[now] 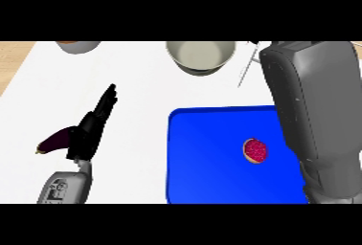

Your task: Pick the tomato from the tray and place it in the tiered shelf

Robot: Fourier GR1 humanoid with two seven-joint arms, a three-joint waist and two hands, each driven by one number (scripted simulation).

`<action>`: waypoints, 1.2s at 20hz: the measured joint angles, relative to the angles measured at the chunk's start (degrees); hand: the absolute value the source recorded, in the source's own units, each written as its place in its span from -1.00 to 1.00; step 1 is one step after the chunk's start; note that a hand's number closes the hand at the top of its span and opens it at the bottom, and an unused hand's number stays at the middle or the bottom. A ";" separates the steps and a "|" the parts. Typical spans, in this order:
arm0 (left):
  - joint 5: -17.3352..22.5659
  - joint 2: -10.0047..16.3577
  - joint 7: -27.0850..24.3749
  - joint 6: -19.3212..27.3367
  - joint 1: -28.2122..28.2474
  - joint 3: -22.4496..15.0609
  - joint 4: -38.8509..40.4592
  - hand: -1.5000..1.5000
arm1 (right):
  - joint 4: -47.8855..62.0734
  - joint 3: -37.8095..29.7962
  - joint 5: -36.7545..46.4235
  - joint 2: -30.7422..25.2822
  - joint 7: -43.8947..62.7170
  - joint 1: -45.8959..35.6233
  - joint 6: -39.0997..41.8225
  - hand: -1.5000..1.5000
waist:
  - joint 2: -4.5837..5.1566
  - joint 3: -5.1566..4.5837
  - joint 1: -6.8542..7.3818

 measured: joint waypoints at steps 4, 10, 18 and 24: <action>-0.15 -0.02 -0.76 -0.10 -0.27 0.06 0.93 0.00 | 1.51 -2.84 0.95 -1.99 -1.58 -1.92 1.41 1.00 | 0.09 0.00 0.13; -0.18 -0.26 -0.78 -0.12 -0.22 0.01 0.71 0.00 | 5.17 -4.72 2.62 -4.68 -4.12 -2.64 2.33 1.00 | 0.17 0.00 0.33; -0.20 -0.52 -0.96 0.00 -1.50 0.41 2.12 0.00 | 12.18 -6.18 3.90 -8.71 -7.97 0.01 -1.94 1.00 | 0.31 -0.01 0.47; -0.43 -1.24 -0.55 0.13 -1.49 -0.26 1.53 0.00 | 21.16 -7.95 3.69 -11.77 -11.58 -0.90 -9.78 1.00 | 0.44 0.01 0.88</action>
